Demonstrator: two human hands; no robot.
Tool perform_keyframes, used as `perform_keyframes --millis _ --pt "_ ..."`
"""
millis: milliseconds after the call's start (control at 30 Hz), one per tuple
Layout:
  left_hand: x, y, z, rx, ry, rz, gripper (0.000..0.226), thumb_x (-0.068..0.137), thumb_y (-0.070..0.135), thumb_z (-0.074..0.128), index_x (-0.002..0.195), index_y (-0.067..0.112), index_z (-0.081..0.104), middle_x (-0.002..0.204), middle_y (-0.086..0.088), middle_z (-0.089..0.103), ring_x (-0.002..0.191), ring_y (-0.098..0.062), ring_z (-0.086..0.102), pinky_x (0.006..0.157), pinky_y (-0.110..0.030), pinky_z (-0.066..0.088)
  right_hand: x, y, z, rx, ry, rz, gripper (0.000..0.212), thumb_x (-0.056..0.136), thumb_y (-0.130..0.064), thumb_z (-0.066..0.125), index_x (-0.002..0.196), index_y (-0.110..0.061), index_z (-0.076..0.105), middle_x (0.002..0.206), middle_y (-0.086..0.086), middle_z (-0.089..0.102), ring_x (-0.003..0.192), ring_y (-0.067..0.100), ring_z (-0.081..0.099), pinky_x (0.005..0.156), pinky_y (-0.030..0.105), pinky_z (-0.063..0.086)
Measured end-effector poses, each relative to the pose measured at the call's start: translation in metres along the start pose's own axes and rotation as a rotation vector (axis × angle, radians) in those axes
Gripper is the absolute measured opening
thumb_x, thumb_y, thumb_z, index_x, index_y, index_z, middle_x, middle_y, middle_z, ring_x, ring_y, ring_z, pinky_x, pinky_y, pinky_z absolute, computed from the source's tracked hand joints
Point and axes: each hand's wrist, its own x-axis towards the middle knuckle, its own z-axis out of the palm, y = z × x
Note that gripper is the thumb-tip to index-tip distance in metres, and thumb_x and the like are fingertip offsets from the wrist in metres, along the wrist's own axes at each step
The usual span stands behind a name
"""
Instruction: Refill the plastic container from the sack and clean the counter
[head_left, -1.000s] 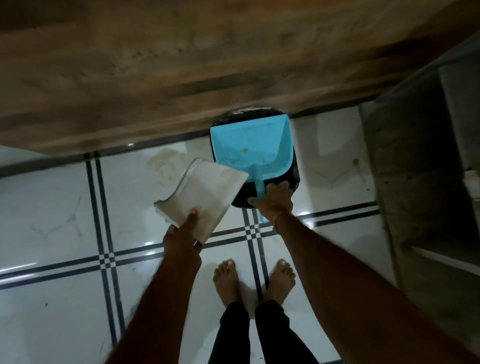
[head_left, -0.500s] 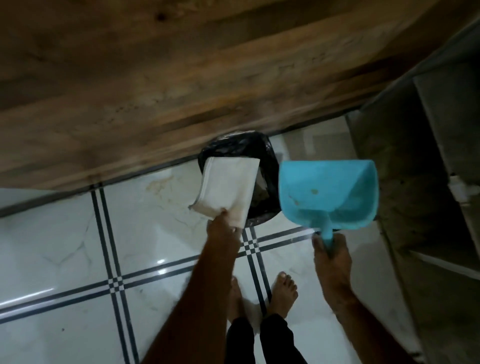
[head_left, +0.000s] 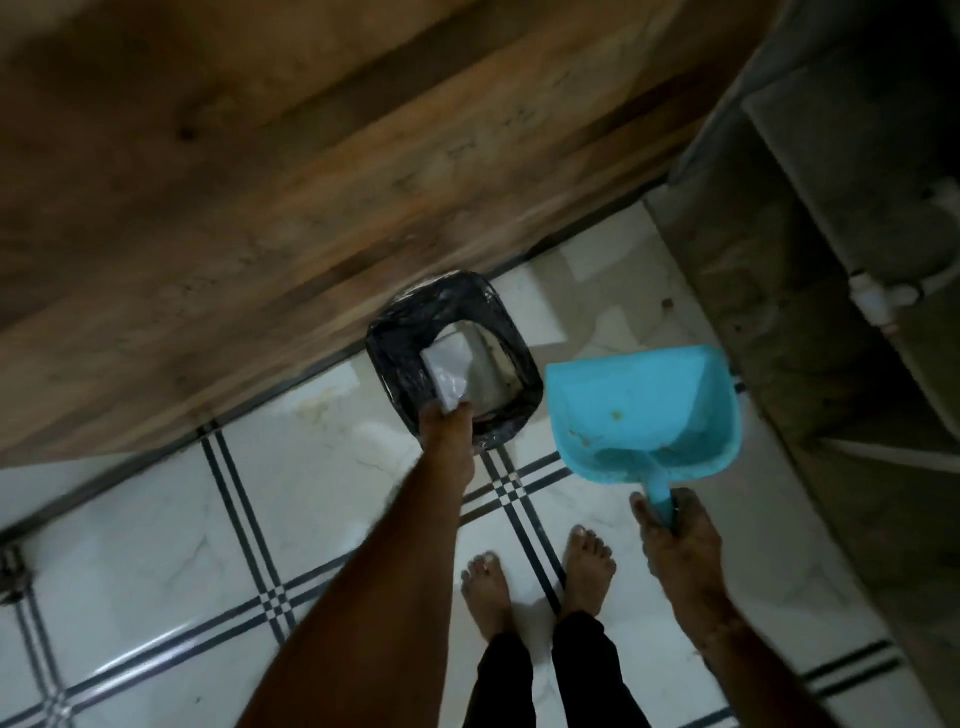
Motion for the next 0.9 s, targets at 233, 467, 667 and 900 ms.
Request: perform_keyframes --millis 233,467,667,900 --pt "-0.167 0.058 0.005 0.507 -0.091 0.470 0.073 0.094 0.039 0.071 0.157 0.022 0.038 0.157 -0.011 0.049 0.140 -0.033 0.050 0.115 -0.047 0.044 -0.093 -0.071 -0.069 0.149 0.021 0.086 0.022 0.092 -0.033 0.075 0.085 -0.017 0.061 0.064 -0.001 0.053 0.053 0.012 0.045 0.048 0.027 0.040" --pt "-0.363 0.073 0.017 0.801 -0.329 0.808 0.069 0.098 0.041 0.065 0.158 0.022 0.037 0.160 -0.012 0.043 0.146 -0.031 0.043 0.117 -0.045 0.039 -0.210 -0.117 -0.178 0.364 0.073 0.156 0.027 0.095 -0.033 0.072 0.105 -0.008 0.065 0.071 0.002 0.054 0.057 0.009 0.049 0.047 0.020 0.043" --pt "-0.475 0.062 0.053 0.964 -0.448 1.044 0.068 0.094 0.042 0.069 0.153 0.018 0.043 0.150 -0.013 0.054 0.138 -0.032 0.050 0.111 -0.044 0.043 -0.262 -0.123 -0.257 0.426 0.151 0.153 0.029 0.090 -0.032 0.073 0.097 -0.004 0.070 0.078 0.005 0.065 0.069 0.014 0.057 0.058 0.024 0.048" --pt "-0.543 0.051 0.117 1.095 -0.569 1.216 0.072 0.094 0.053 0.065 0.156 0.027 0.040 0.149 -0.015 0.052 0.137 -0.034 0.049 0.110 -0.049 0.045 -0.272 -0.119 -0.323 0.516 0.225 0.179 0.019 0.096 -0.020 0.069 0.087 -0.004 0.069 0.074 0.006 0.062 0.067 0.014 0.055 0.061 0.024 0.048"
